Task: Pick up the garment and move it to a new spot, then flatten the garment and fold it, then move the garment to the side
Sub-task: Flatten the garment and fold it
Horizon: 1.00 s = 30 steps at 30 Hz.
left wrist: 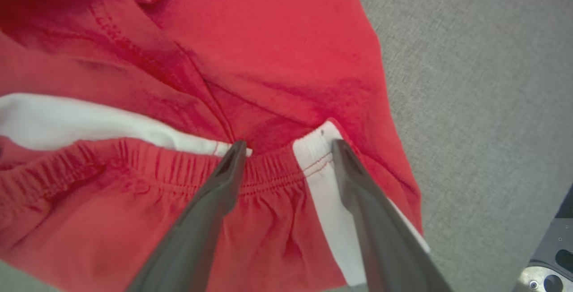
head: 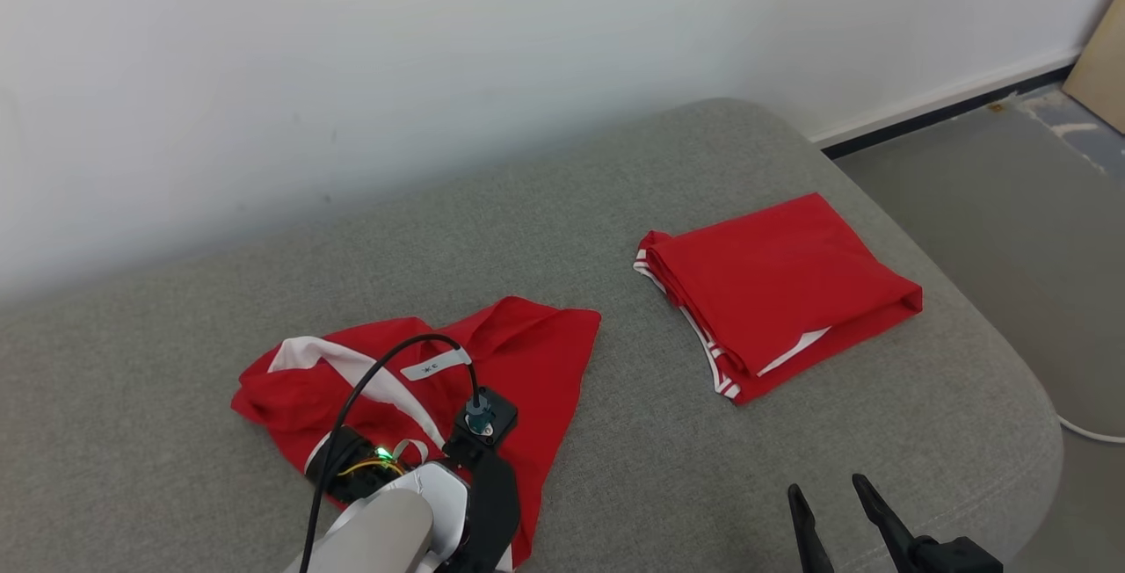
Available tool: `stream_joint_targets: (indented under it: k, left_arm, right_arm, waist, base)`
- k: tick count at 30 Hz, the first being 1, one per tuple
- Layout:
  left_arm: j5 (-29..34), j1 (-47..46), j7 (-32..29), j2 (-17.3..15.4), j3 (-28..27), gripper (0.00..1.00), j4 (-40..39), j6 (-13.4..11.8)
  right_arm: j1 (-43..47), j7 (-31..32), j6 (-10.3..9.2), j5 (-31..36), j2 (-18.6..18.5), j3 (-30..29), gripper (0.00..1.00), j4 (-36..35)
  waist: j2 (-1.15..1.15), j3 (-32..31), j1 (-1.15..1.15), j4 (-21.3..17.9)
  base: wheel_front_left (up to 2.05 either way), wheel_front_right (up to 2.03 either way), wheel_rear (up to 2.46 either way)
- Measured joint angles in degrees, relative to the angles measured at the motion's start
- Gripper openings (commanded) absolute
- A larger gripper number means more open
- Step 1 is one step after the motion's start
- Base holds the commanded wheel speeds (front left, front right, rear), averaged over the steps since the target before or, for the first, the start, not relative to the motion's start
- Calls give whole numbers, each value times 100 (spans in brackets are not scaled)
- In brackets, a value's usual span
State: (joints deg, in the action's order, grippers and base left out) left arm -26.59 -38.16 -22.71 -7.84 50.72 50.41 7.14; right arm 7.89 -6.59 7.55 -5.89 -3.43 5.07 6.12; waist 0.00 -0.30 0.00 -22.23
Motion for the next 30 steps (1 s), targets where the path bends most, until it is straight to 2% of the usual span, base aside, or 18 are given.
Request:
stream_joint_targets:
  k: [1, 3, 4, 5, 6, 7, 13, 19, 25, 30]
  left_arm:
    - [-30, -8, -5, 18, 4, 87, 40, 0]
    - [-55, -29, -5, 59, 38, 47, 119, 3]
    - [-89, -27, -8, 83, 59, 44, 159, 24]
    - [-97, -26, -7, 114, 83, 36, 188, 27]
    - [-111, -26, -5, 137, 113, 24, 209, 27]
    - [-125, -26, 0, 154, 142, 0, 227, 27]
    - [-165, -38, 349, 243, 186, 0, 263, -12]
    - [-412, -226, 1319, 349, -263, 0, 85, -433]
    - [-424, -429, 1942, 409, -333, 0, -245, -534]
    - [-471, -636, 2617, 452, -550, 0, -773, -832]
  right_arm:
    - [0, 0, 0, 0, 0, -1, 100, 0]
    - [-2, 3, 0, 2, 0, 13, 100, 5]
    - [-3, 10, 0, 4, 0, 26, 100, 7]
    - [-4, 11, 0, 4, 1, 38, 100, 7]
    - [-9, 11, 0, 4, 0, 41, 100, 5]
    - [-17, 12, 0, 4, -4, 37, 100, 5]
    - [-52, 2, 0, 0, 0, 36, 100, 33]
    - [-29, -4, 0, 3, 7, -20, 100, 47]
    - [39, -3, 0, 12, 12, -54, 100, 49]
    - [116, -7, 0, 10, 19, -62, 100, 62]
  waist:
    - [0, 24, 0, -9]
    - [0, 37, 0, -17]
    - [0, 26, 0, -15]
    - [0, 14, 0, -6]
    - [0, 2, 0, 5]
    - [0, -10, 0, 18]
    - [0, -59, 0, 154]
    - [0, -159, 0, 340]
    - [0, -297, 0, 539]
    - [0, -442, 0, 792]
  base:
    - [0, 0, 0]
    - [0, 0, 0]
    - [0, 0, 0]
    - [0, 0, 0]
    - [0, 0, 0]
    - [0, 0, 0]
    - [0, 0, 0]
    - [0, 0, 0]
    - [0, 0, 0]
    - [0, 0, 0]
